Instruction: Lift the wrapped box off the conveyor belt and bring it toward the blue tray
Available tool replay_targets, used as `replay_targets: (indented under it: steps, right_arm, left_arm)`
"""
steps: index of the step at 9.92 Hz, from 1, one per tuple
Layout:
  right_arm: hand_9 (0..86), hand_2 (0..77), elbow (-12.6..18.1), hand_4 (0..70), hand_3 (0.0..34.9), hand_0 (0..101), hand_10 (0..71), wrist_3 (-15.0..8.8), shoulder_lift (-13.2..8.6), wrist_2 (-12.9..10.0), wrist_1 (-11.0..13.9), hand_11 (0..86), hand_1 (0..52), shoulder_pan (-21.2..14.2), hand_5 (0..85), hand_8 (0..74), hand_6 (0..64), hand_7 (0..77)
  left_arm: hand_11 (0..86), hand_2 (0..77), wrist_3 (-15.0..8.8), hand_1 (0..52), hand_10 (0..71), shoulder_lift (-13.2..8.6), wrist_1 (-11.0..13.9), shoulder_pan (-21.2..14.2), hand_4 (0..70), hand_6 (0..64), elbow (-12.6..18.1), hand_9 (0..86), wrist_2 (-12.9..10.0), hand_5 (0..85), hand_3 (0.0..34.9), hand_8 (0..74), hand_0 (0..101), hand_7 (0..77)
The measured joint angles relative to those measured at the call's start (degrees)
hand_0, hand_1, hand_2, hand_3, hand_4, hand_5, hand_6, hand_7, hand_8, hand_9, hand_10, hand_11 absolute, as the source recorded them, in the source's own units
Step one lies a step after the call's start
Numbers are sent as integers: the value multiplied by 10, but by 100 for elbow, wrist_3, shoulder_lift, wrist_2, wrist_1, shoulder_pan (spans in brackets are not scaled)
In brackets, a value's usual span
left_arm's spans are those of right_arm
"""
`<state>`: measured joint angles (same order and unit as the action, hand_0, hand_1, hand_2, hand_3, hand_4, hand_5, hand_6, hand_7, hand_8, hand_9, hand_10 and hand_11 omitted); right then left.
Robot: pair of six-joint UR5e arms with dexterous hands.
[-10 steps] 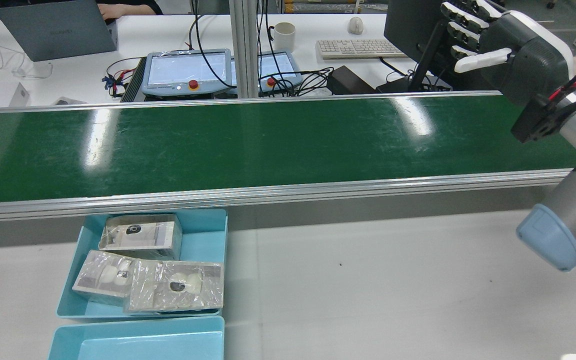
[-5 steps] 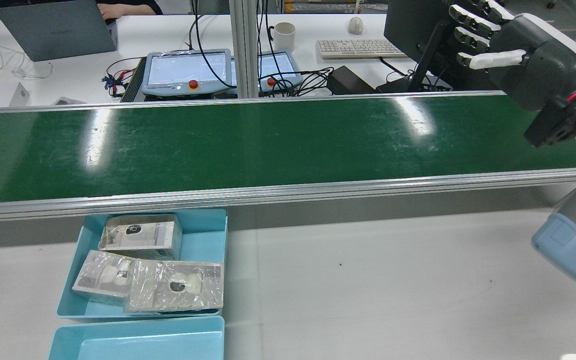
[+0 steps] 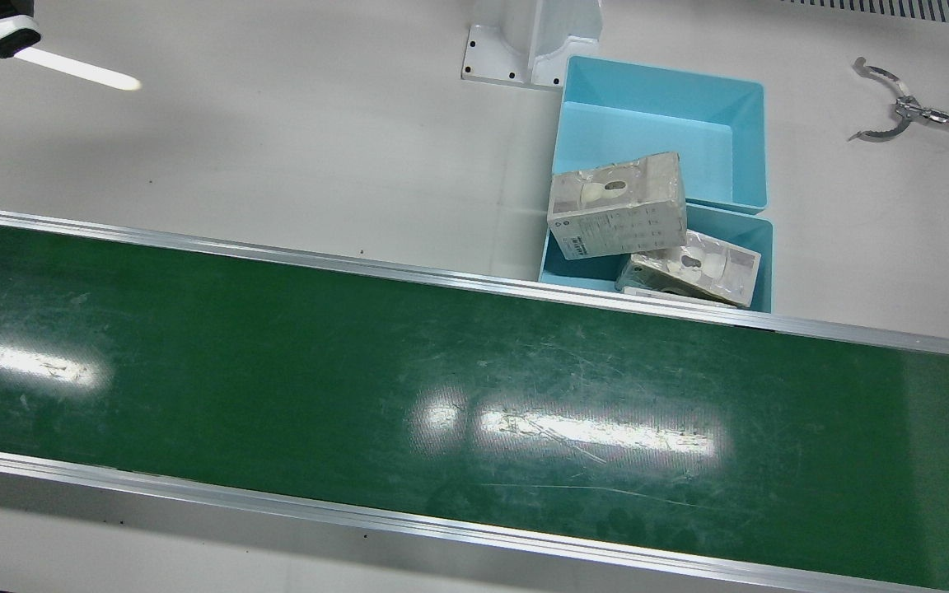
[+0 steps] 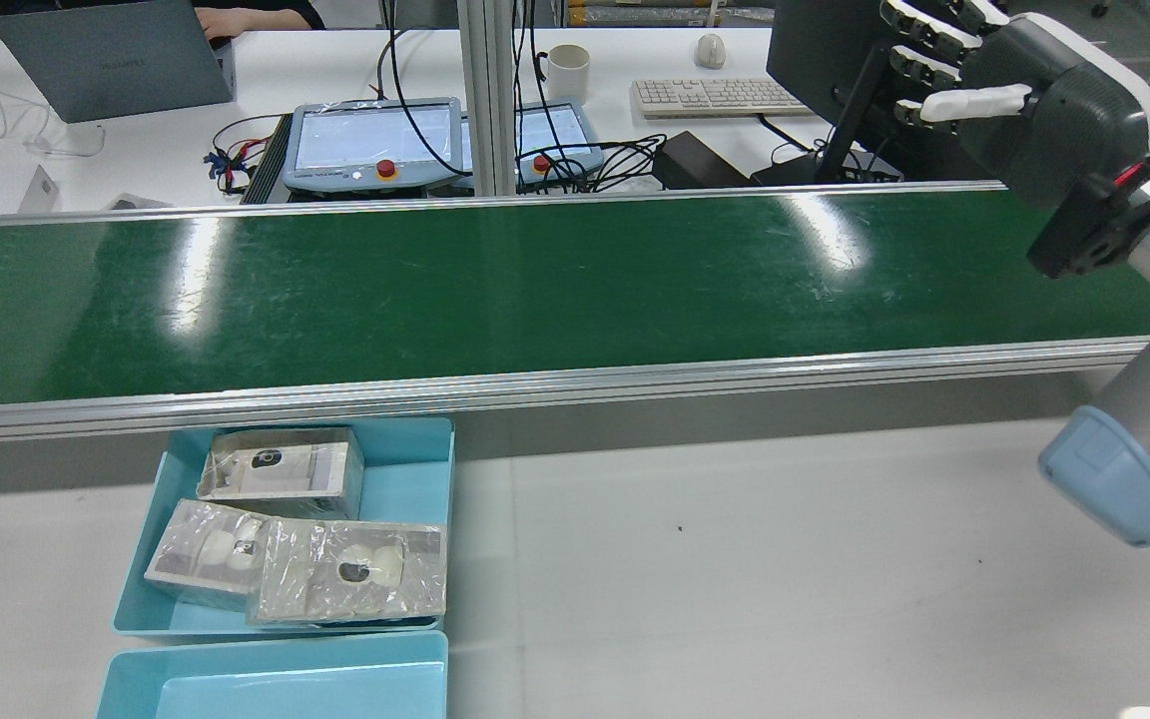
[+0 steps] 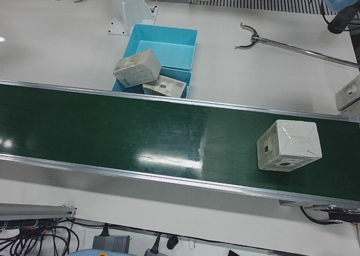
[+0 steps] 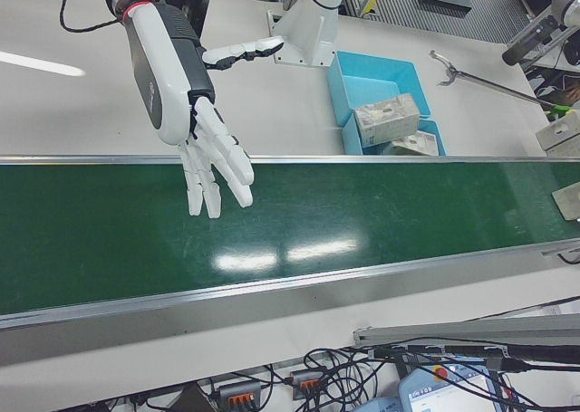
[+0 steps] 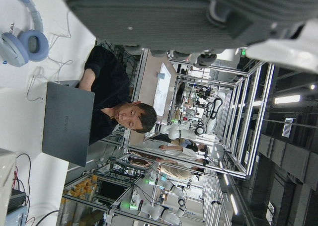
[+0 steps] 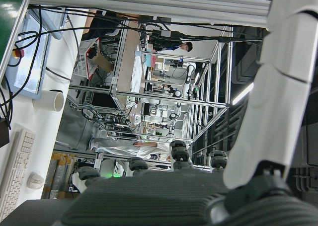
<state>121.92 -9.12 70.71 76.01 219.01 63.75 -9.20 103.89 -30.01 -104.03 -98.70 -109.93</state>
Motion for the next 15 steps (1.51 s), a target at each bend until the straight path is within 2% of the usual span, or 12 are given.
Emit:
replay_targets:
  steps: [2, 5, 6, 7, 8, 9, 15]
  right_arm:
    - [16, 55, -102, 0, 301, 454, 0, 18, -79, -9, -7, 11, 98, -11, 22, 16, 0, 0]
    - [16, 60, -259, 0, 299, 457, 0, 26, -123, -22, -40, 11, 98, -32, 33, 16, 0, 0]
    - [11, 76, -295, 0, 299, 455, 0, 22, -158, -24, -46, 11, 120, -36, 44, 16, 0, 0]
    - [11, 76, -315, 0, 299, 455, 0, 19, -185, -22, -46, 11, 120, -36, 44, 16, 0, 0]
    - [11, 76, -327, 0, 299, 455, 0, 19, -201, -19, -47, 11, 120, -38, 44, 16, 0, 0]
    - [11, 71, -326, 0, 291, 457, 0, 21, -206, -17, -49, 11, 98, -38, 44, 16, 0, 0]
    - [11, 76, -261, 0, 290, 456, 0, 64, -173, -16, -21, 11, 109, -28, 44, 16, 0, 0]
  left_arm:
    - [0, 11, 0, 0, 0, 0, 0, 0, 0, 0, 0, 0, 0, 11, 0, 0, 0, 0]
    - [0, 11, 0, 0, 5, 0, 0, 0, 0, 0, 0, 0, 0, 11, 0, 0, 0, 0]
    - [0, 5, 0, 0, 0, 0, 0, 0, 0, 0, 0, 0, 0, 11, 0, 0, 0, 0]
    - [0, 11, 0, 0, 0, 0, 0, 0, 0, 0, 0, 0, 0, 11, 0, 0, 0, 5]
    - [0, 11, 0, 0, 0, 0, 0, 0, 0, 0, 0, 0, 0, 11, 0, 0, 0, 5]
    - [0, 11, 0, 0, 0, 0, 0, 0, 0, 0, 0, 0, 0, 11, 0, 0, 0, 5]
    - [0, 11, 0, 0, 0, 0, 0, 0, 0, 0, 0, 0, 0, 11, 0, 0, 0, 5]
